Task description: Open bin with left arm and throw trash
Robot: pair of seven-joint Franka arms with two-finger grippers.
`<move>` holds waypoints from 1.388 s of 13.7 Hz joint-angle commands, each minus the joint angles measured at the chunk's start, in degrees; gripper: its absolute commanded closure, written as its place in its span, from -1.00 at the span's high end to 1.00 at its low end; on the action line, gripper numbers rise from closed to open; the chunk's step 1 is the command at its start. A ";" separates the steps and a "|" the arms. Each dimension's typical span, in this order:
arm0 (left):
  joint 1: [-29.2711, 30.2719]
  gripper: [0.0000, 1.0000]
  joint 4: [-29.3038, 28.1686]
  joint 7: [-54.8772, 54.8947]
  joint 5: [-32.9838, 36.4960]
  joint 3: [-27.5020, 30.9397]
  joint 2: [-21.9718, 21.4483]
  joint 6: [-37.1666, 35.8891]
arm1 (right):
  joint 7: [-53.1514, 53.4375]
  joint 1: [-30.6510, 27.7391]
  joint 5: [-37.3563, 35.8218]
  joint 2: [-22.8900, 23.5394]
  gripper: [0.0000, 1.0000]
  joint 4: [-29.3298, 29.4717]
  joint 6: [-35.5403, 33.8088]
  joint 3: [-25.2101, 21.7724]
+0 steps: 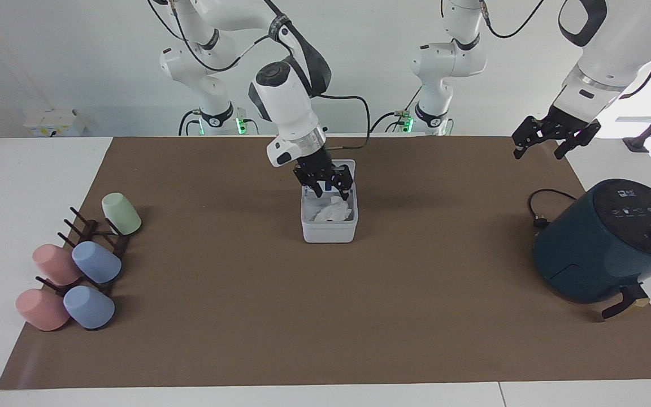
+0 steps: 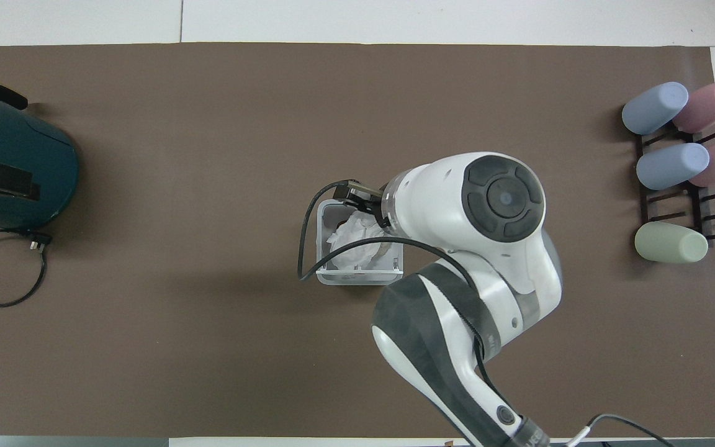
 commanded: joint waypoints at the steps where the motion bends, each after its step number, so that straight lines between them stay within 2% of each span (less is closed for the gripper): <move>1: 0.86 1.00 -0.51 0.14 1.41 -0.60 -0.55 0.22 | -10.58 -5.48 -5.28 2.00 1.00 8.22 -10.97 0.21; 4: 0.86 1.00 -0.51 0.22 1.41 -0.60 -0.64 0.40 | -28.69 -14.26 -6.26 -1.42 1.00 8.04 -17.57 0.12; 6: 0.86 1.00 -0.60 0.31 1.41 -0.60 -0.64 0.57 | -31.20 -16.30 -7.30 -2.84 1.00 7.78 -19.60 0.12; 9: 0.86 1.00 -0.51 0.40 1.41 -0.60 -0.64 0.48 | -33.29 -18.06 -13.18 -4.77 1.00 6.55 -23.46 0.21; 11: 0.86 1.00 -0.51 0.40 1.41 -0.60 -0.64 0.57 | -37.95 -19.12 -13.03 -6.43 1.00 6.90 -26.19 -0.49; 13: 0.86 1.00 -0.51 0.49 1.41 -0.60 -0.64 0.57 | -42.25 -17.64 -11.80 -8.37 1.00 6.29 -29.61 -6.44; 14: 0.86 1.00 -0.60 0.57 1.41 -0.60 -0.64 0.57 | -44.89 -17.72 -10.05 -9.07 1.00 5.76 -31.37 -7.86; 16: 0.86 1.00 -0.60 0.66 1.41 -0.60 -0.64 0.57 | -45.53 -17.72 -9.77 -11.18 1.00 3.22 -31.39 -8.23; 19: 0.77 1.00 -0.60 0.57 1.41 -0.60 -0.64 0.57 | -45.62 -17.98 -9.33 -10.84 1.00 4.44 -31.47 -9.28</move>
